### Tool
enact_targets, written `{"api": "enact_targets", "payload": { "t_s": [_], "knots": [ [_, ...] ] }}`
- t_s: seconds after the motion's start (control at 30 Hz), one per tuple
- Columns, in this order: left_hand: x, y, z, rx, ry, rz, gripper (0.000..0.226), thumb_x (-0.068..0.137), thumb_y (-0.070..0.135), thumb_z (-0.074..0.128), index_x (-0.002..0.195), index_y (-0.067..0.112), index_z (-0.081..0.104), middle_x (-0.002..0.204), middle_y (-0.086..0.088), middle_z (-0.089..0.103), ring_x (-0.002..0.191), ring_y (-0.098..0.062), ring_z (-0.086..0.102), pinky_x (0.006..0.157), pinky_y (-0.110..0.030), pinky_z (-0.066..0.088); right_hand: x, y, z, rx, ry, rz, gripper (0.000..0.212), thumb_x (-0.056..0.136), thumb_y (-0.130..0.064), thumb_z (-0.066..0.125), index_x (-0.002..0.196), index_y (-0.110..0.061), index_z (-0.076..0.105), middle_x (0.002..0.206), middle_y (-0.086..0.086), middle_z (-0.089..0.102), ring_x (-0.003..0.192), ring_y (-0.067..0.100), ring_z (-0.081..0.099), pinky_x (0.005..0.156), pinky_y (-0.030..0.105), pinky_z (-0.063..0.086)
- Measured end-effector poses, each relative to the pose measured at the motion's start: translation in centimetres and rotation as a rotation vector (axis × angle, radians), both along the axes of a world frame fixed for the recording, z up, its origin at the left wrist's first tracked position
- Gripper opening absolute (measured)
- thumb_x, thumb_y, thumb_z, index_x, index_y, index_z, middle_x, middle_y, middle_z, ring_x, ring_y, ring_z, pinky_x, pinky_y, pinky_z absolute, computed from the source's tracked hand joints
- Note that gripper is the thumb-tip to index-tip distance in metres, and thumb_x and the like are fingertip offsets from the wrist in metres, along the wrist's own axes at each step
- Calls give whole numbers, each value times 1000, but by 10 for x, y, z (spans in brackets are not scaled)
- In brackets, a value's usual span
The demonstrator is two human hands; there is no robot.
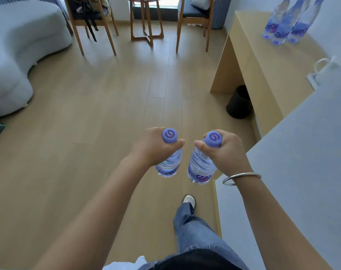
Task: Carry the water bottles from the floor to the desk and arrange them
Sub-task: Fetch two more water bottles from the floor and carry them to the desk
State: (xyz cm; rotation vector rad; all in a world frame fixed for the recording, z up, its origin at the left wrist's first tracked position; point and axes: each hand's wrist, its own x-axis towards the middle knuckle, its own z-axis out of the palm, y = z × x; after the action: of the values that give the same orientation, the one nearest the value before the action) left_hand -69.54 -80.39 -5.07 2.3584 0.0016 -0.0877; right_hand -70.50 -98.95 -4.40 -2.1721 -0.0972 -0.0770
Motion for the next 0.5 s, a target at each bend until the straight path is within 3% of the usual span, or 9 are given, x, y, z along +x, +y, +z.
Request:
{"api": "enact_targets", "payload": {
  "t_s": [0.13, 0.37, 0.5],
  "knots": [
    [86, -26, -2, 9, 32, -66, 46, 77, 43, 64, 69, 0, 54, 60, -3, 47, 57, -15, 40, 57, -38, 41, 84, -24, -1, 1, 8, -47, 32, 74, -35, 72, 75, -5, 63, 72, 13, 64, 69, 29, 59, 69, 48, 51],
    [225, -70, 9, -42, -19, -110, 45, 77, 42, 65, 69, -1, 55, 60, -3, 48, 57, -14, 40, 56, -33, 37, 211, -67, 10, -14, -41, -130, 32, 74, -33, 73, 77, -3, 63, 75, 12, 65, 73, 28, 59, 70, 44, 50],
    [296, -88, 14, -53, -29, -161, 44, 76, 44, 65, 71, 1, 58, 64, -14, 56, 58, -15, 43, 58, -39, 44, 267, -86, 14, 17, -19, -211, 30, 74, -29, 75, 77, -2, 63, 77, 15, 66, 74, 29, 59, 69, 38, 48]
  ]
}}
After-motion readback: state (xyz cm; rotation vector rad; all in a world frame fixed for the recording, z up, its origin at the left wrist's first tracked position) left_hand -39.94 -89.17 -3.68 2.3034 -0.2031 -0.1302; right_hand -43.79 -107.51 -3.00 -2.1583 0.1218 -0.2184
